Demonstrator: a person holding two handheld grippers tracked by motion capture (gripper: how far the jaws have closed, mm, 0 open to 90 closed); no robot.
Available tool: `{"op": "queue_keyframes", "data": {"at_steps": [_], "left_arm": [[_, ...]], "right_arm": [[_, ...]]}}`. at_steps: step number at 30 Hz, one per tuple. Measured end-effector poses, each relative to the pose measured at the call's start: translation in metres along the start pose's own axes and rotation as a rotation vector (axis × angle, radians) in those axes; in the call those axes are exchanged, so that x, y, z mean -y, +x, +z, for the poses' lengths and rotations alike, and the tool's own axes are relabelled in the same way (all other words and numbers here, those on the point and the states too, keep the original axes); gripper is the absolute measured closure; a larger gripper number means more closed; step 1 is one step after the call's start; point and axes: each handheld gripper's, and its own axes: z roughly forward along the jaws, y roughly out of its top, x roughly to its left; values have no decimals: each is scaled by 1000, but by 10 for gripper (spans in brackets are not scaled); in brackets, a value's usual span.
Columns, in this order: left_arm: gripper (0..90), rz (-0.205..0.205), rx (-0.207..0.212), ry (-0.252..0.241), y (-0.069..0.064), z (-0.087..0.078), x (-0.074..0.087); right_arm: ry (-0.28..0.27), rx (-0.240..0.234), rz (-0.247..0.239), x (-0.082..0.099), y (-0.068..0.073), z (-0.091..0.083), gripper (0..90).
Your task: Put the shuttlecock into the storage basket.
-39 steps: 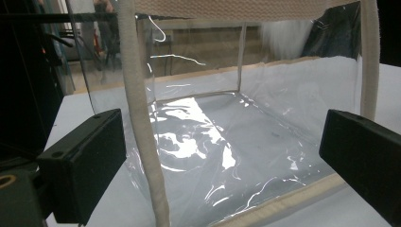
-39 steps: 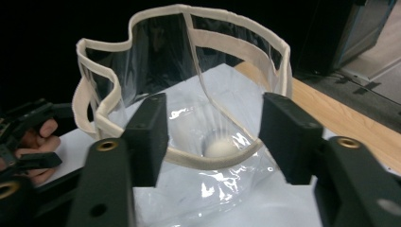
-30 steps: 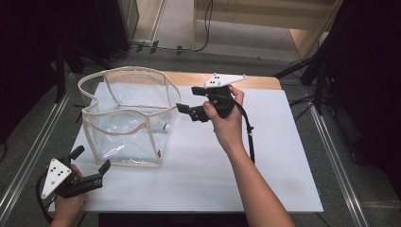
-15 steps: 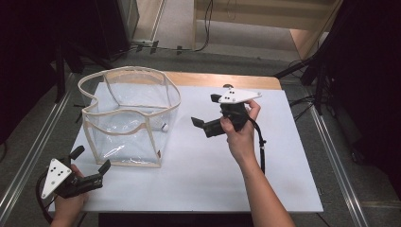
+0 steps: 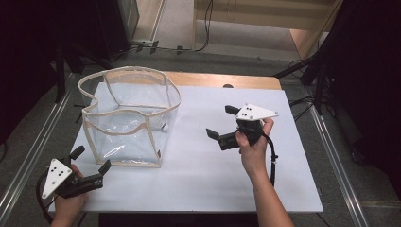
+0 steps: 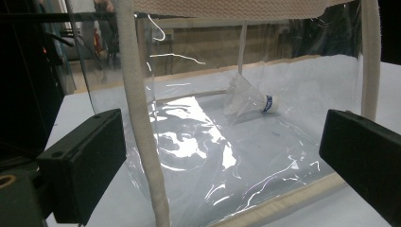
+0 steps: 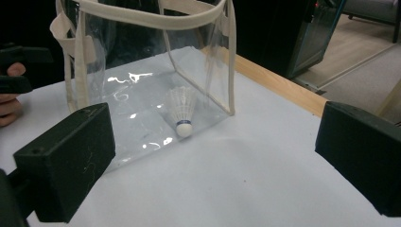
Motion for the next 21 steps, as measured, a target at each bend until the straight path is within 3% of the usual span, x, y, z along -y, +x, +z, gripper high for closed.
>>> {"op": "queue_keyframes", "data": {"at_steps": [21], "left_arm": [[21, -2, -3, 0, 0, 0, 0]], "right_arm": [[4, 50, 35, 39, -9, -28, 0]]}}
